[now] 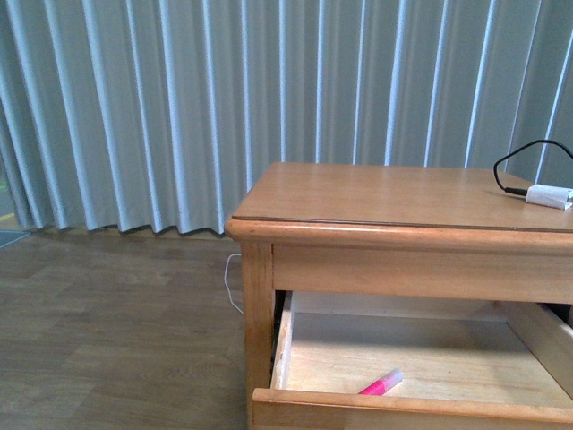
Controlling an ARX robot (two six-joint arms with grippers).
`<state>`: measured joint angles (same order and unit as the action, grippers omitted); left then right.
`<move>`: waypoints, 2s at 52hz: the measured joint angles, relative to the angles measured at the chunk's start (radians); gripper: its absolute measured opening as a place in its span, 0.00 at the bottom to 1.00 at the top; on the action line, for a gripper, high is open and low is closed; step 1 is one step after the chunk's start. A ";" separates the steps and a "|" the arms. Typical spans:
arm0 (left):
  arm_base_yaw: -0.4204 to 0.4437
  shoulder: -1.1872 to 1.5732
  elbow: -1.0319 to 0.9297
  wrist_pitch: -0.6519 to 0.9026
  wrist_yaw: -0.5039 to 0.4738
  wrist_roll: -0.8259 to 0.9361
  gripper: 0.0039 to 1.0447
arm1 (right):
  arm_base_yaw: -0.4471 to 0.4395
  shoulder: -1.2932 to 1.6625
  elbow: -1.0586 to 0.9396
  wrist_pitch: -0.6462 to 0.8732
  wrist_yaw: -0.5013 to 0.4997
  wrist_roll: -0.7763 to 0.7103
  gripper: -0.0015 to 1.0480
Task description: Place pink marker in drawer with both arms
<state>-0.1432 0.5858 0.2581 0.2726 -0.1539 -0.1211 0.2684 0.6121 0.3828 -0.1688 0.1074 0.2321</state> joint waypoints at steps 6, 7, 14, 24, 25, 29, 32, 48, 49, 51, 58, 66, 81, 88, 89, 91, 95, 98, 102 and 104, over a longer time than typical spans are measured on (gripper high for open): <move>0.047 -0.106 -0.033 -0.056 0.000 -0.053 0.94 | 0.000 0.000 0.000 0.000 0.000 0.000 0.91; 0.048 -0.109 -0.033 -0.056 0.001 -0.058 0.94 | 0.000 0.000 0.000 0.000 0.000 0.000 0.91; 0.098 -0.122 -0.051 -0.027 0.110 -0.010 0.85 | 0.000 0.000 0.000 0.000 0.000 0.000 0.91; 0.140 -0.187 -0.118 -0.019 0.151 0.089 0.53 | 0.000 -0.001 0.000 0.000 0.000 0.000 0.91; 0.140 -0.193 -0.124 -0.019 0.152 0.093 0.49 | 0.000 -0.001 0.000 0.000 0.000 0.000 0.91; 0.140 -0.215 -0.142 -0.020 0.153 0.101 0.37 | 0.001 -0.001 0.000 0.000 0.001 0.000 0.91; 0.140 -0.235 -0.153 -0.025 0.153 0.104 0.27 | 0.001 -0.001 0.000 0.000 0.000 0.000 0.91; 0.141 -0.324 -0.202 -0.067 0.154 0.113 0.04 | 0.001 -0.001 0.000 0.000 0.000 0.000 0.91; 0.141 -0.330 -0.204 -0.071 0.154 0.113 0.04 | 0.001 -0.001 0.000 0.000 0.000 0.000 0.91; 0.141 -0.340 -0.208 -0.077 0.154 0.113 0.04 | 0.001 -0.001 0.000 0.000 0.000 0.000 0.91; 0.141 -0.372 -0.219 -0.097 0.154 0.113 0.04 | 0.001 -0.001 0.000 0.000 0.000 0.000 0.91; 0.141 -0.418 -0.235 -0.102 0.154 0.114 0.04 | 0.001 -0.001 0.000 0.000 0.000 0.000 0.91; 0.141 -0.581 -0.235 -0.270 0.154 0.114 0.06 | 0.001 -0.001 0.000 -0.001 0.003 0.000 0.91; 0.141 -0.581 -0.235 -0.270 0.154 0.114 0.37 | 0.001 -0.002 0.000 -0.001 0.003 0.000 0.91; 0.141 -0.581 -0.235 -0.270 0.154 0.114 0.42 | 0.001 -0.002 0.000 -0.001 0.003 0.000 0.91; 0.141 -0.581 -0.235 -0.270 0.154 0.114 0.50 | 0.001 -0.002 0.000 -0.001 0.003 0.000 0.91; 0.141 -0.581 -0.235 -0.270 0.154 0.114 0.64 | 0.009 -0.001 0.000 0.005 0.031 -0.011 0.91; 0.141 -0.581 -0.235 -0.270 0.154 0.114 0.74 | 0.045 0.004 -0.002 0.029 0.165 -0.072 0.91; 0.141 -0.581 -0.235 -0.270 0.154 0.114 0.86 | 0.075 0.028 -0.001 0.034 0.260 -0.159 0.91; 0.141 -0.581 -0.235 -0.270 0.154 0.114 0.93 | 0.074 0.050 -0.001 0.036 0.249 -0.196 0.91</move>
<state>-0.0025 0.0044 0.0227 0.0021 0.0002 -0.0067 0.3428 0.6617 0.3817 -0.1326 0.3569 0.0357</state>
